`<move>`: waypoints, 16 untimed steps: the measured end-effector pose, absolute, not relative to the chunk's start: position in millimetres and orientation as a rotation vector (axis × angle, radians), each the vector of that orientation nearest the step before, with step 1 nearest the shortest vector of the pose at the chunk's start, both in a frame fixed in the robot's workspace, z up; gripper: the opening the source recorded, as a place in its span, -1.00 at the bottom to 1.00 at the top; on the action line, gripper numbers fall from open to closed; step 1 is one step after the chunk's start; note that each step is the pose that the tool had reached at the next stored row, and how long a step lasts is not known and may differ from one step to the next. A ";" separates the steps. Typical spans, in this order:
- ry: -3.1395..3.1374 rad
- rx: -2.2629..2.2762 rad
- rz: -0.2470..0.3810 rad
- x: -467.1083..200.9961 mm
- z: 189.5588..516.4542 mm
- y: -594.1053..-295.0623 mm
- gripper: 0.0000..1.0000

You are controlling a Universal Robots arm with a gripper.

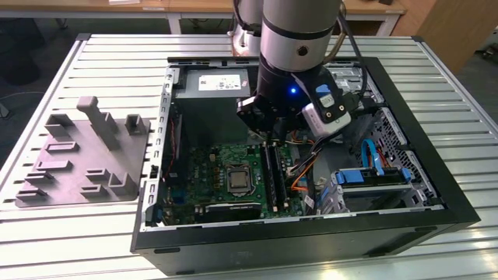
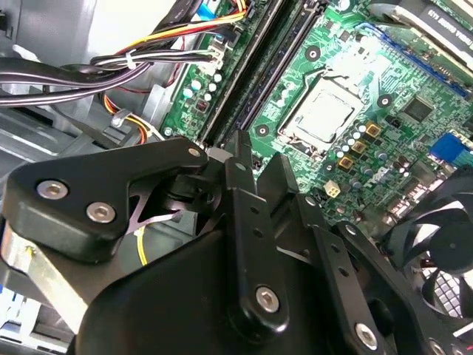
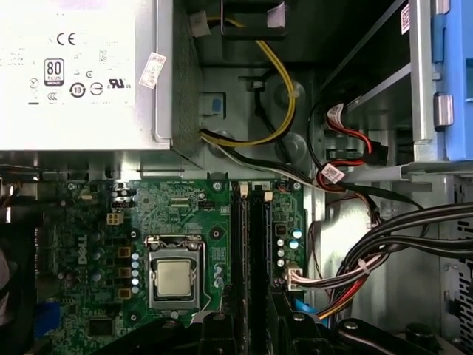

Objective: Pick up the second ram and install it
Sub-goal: 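Insert the second ram into the second slot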

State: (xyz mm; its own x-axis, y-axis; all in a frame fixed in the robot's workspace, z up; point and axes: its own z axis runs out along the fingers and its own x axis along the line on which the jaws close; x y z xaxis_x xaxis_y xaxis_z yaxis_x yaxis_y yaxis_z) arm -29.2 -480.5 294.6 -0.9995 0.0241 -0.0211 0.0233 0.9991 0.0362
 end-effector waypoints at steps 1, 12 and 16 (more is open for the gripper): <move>3.119 0.037 0.056 -29.3 293.7 -480.6 -0.38; 3.119 0.037 0.056 -29.2 280.4 -480.6 -0.38; 3.120 0.037 0.056 -29.2 276.5 -482.1 -0.38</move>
State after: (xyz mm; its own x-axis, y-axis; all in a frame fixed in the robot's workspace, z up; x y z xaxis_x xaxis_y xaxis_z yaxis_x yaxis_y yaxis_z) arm -29.2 -482.1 276.5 -0.9995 0.0239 -0.0203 0.0232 0.9991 0.0360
